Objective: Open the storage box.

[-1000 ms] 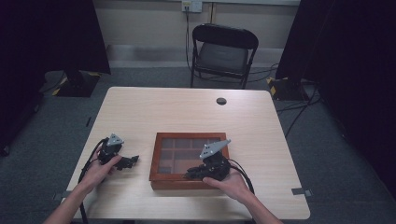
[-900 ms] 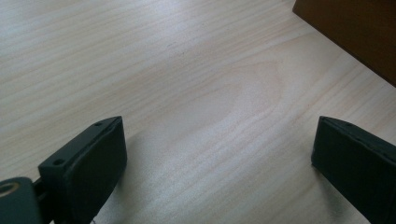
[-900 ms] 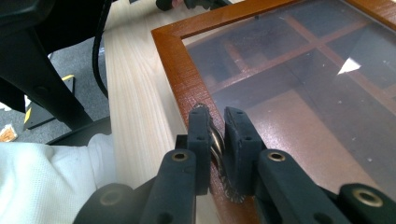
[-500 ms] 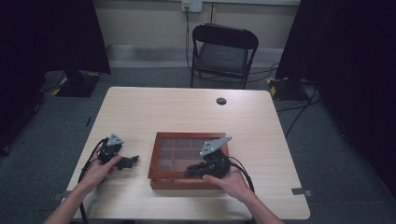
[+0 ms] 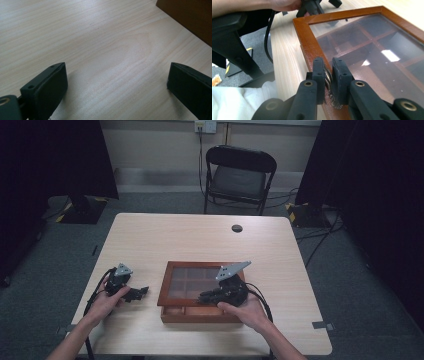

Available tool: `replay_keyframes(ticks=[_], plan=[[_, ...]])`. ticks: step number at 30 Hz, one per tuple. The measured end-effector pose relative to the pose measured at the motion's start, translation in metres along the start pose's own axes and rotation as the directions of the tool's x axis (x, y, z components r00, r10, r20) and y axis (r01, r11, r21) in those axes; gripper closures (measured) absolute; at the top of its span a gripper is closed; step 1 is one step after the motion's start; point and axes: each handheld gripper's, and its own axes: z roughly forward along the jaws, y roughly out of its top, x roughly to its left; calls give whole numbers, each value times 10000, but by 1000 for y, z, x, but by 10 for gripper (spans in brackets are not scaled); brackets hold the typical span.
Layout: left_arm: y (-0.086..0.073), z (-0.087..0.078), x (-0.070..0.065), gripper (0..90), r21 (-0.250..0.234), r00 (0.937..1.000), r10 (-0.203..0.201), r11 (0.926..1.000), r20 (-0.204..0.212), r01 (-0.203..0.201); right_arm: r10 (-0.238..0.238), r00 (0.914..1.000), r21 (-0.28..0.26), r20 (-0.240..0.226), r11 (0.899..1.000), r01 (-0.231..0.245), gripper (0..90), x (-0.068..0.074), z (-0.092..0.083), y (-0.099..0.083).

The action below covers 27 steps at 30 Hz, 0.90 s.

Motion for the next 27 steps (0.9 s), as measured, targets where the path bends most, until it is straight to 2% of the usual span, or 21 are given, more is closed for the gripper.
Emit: replay_keyframes(ticks=[23,27], plan=[[0,0,0,25,-2,10000,-6,10000,1,6,-1,10000,-134,42,9999,1,820,-6,-15,26],[0,0,0,25,1,10000,1,10000,-1,-1,8,10000,-315,71,9995,-6,821,-8,-18,31]])
